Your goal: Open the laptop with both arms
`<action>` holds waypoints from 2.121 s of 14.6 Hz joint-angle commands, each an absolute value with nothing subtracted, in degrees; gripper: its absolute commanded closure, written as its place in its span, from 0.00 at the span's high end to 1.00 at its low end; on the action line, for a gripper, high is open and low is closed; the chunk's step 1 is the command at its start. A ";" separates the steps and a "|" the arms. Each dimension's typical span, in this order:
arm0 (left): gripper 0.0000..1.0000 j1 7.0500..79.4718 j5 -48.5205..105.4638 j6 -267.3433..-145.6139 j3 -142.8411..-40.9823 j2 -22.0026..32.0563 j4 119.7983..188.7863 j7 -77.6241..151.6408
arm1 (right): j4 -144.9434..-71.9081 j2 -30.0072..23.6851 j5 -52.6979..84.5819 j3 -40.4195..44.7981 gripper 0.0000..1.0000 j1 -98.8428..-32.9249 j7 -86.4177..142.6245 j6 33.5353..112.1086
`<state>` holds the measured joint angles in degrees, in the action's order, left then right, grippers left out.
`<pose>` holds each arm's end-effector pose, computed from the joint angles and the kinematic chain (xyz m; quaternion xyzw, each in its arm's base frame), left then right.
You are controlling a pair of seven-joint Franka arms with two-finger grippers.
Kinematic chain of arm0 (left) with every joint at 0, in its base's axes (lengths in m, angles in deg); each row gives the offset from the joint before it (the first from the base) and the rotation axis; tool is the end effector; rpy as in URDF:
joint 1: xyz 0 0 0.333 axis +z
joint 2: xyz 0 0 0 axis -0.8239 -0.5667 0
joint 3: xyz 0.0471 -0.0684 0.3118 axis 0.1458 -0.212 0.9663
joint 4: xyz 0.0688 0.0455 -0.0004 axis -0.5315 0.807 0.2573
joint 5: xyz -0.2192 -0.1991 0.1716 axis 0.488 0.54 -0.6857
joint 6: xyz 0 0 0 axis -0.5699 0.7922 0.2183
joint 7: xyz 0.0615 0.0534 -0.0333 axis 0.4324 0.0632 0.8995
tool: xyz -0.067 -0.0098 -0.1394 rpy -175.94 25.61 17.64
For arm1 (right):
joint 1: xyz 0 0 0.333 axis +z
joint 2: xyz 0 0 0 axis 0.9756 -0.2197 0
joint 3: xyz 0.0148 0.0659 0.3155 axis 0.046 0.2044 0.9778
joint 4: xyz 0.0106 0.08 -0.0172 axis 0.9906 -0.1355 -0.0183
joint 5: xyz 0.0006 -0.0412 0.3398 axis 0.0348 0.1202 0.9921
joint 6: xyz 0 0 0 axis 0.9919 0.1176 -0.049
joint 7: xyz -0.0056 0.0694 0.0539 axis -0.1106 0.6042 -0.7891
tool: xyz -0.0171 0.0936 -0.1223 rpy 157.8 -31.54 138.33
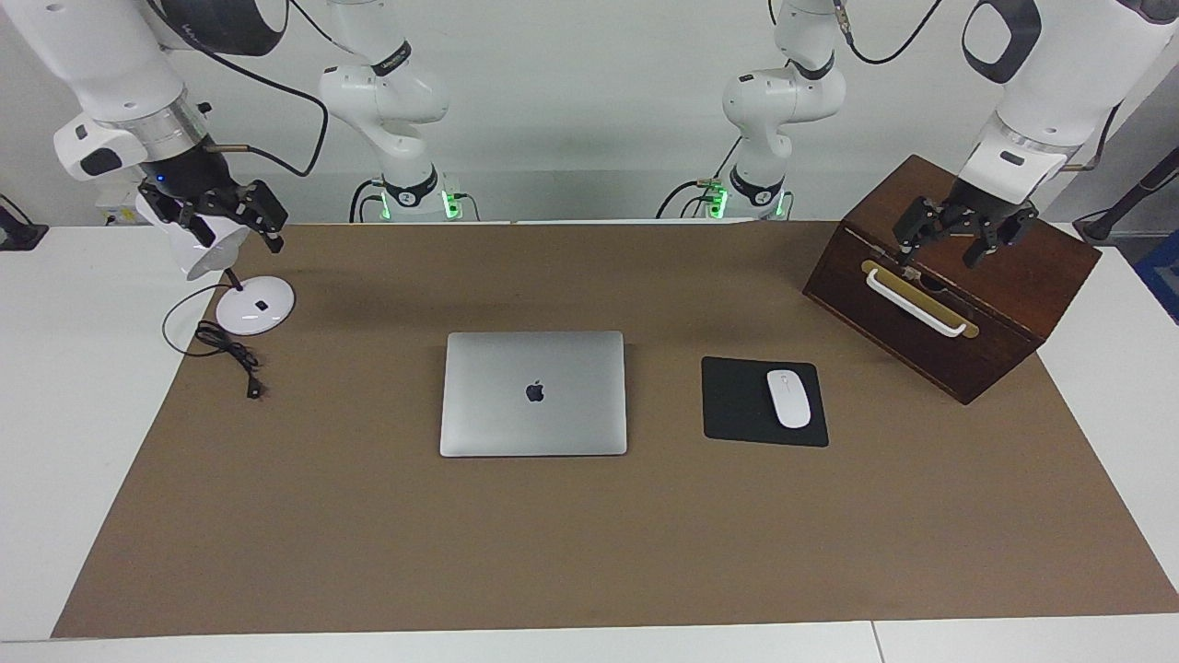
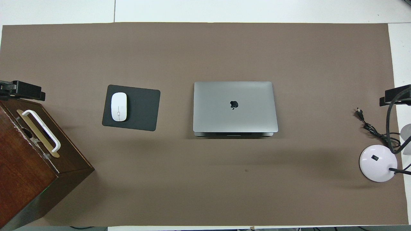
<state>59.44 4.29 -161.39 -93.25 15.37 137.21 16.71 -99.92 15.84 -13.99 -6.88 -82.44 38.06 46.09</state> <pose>0.5065 -0.0064 0.5767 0.9988 -0.0455 0.0139 0.0082 0.4777 -0.0572 0.5796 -0.9970 0.0774 0.0060 0.0070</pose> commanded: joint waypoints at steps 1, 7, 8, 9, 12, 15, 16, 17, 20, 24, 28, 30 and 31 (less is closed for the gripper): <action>0.83 58.99 3.60 -161.79 -92.93 17.11 139.22 17.26 | -101.70 17.10 -14.47 -6.33 1.00 -83.29 36.45 47.60; 0.00 59.34 3.51 -161.44 -92.93 16.93 138.61 17.44 | -102.06 17.19 -14.38 -6.33 1.00 -83.28 36.37 47.60; 0.00 59.34 3.60 -161.44 -92.93 16.93 138.61 17.70 | -102.14 17.19 -14.38 -6.33 1.00 -83.29 36.37 48.47; 0.00 59.34 3.69 -161.87 -93.01 16.93 138.78 17.87 | -103.01 17.45 -14.04 -6.33 1.00 -83.29 36.37 50.39; 0.00 59.52 6.49 -163.18 -93.02 17.02 139.31 18.75 | -113.70 22.27 -9.58 -6.42 1.00 -83.46 36.63 62.83; 0.00 58.47 6.76 -170.19 -93.36 19.91 146.75 20.07 | -124.17 27.19 -2.19 -6.24 1.00 -82.24 38.90 74.20; 0.00 57.07 6.94 -173.44 -93.37 21.49 150.61 20.68 | -126.81 28.34 -0.34 -5.89 1.00 -81.19 41.26 77.27; 0.00 55.93 7.29 -176.87 -93.37 22.98 154.13 21.30 | -128.93 29.31 0.55 -5.80 1.00 -78.91 44.68 80.35; 0.00 52.59 11.33 -187.42 -93.37 27.56 164.86 22.26 | -133.15 30.37 3.27 -5.80 1.00 -71.45 57.16 88.44; 0.00 46.26 12.12 -197.88 -93.45 31.95 174.80 25.69 | -142.30 29.76 9.95 -5.80 1.00 -60.02 63.60 110.83; 0.00 40.46 12.12 -207.38 -93.37 35.38 182.89 29.38 | -144.33 25.56 13.11 -5.80 1.00 -50.71 69.93 125.33; 0.00 37.48 12.12 -210.03 -93.37 36.44 185.36 32.18 | -144.60 20.91 17.41 -5.80 1.00 -45.26 70.47 135.09; 0.00 35.72 12.12 -211.69 -93.37 36.97 186.50 33.59 | -144.60 18.62 20.56 -5.72 1.00 -42.36 70.38 139.40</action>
